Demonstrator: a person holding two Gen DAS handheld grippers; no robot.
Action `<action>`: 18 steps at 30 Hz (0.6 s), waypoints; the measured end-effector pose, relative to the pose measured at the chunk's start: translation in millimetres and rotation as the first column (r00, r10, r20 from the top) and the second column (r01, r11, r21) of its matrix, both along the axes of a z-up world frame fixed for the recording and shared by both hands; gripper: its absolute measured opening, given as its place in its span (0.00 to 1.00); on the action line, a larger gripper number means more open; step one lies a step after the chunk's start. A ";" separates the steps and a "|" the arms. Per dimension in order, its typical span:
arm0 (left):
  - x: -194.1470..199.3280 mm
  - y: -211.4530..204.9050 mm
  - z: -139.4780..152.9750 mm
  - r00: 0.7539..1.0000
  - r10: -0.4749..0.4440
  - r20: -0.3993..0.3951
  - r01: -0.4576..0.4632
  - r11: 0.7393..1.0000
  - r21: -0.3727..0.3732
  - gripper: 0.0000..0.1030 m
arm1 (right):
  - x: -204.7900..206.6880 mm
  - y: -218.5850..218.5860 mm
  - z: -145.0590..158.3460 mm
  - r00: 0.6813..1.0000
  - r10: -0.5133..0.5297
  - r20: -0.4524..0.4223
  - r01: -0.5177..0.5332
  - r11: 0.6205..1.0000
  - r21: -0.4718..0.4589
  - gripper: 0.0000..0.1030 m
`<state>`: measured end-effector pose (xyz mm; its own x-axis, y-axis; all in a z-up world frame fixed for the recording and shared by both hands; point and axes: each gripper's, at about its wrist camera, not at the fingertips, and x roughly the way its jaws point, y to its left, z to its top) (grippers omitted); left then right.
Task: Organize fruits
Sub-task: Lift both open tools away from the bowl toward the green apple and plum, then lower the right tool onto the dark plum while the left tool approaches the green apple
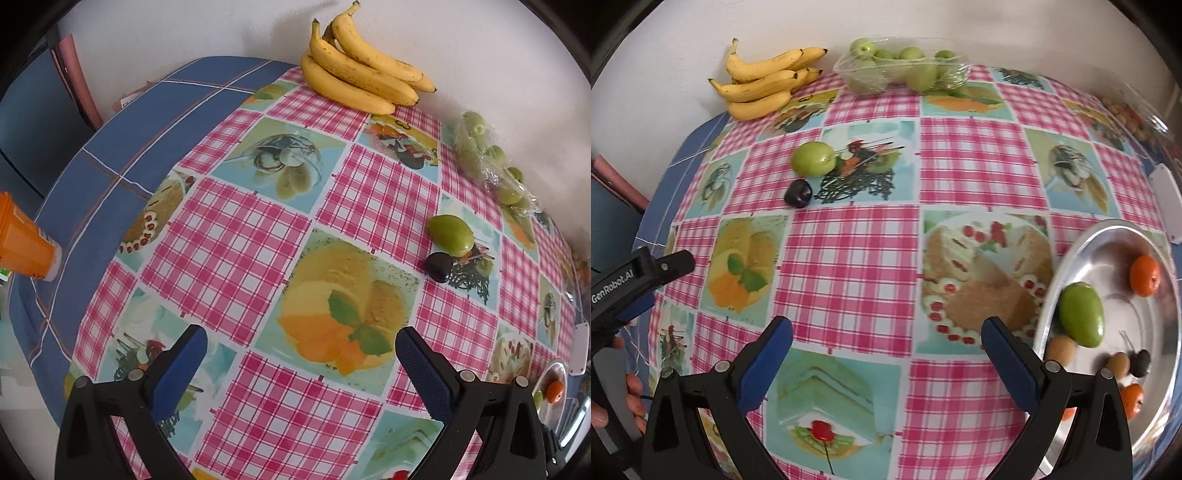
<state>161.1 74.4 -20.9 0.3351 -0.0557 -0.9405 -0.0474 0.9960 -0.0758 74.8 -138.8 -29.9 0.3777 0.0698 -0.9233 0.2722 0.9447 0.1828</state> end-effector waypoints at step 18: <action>31.2 -27.8 -8.5 0.998 -0.051 0.038 0.051 0.999 0.001 1.00 | 38.8 -3.2 -4.5 0.997 0.022 0.068 -0.022 1.000 -0.002 0.99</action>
<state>192.4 46.7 -29.4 0.3674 -0.0735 -0.9272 0.0066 0.9970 -0.0765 113.6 -141.9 -34.4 0.4382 0.0778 -0.8955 0.2379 0.9507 0.1991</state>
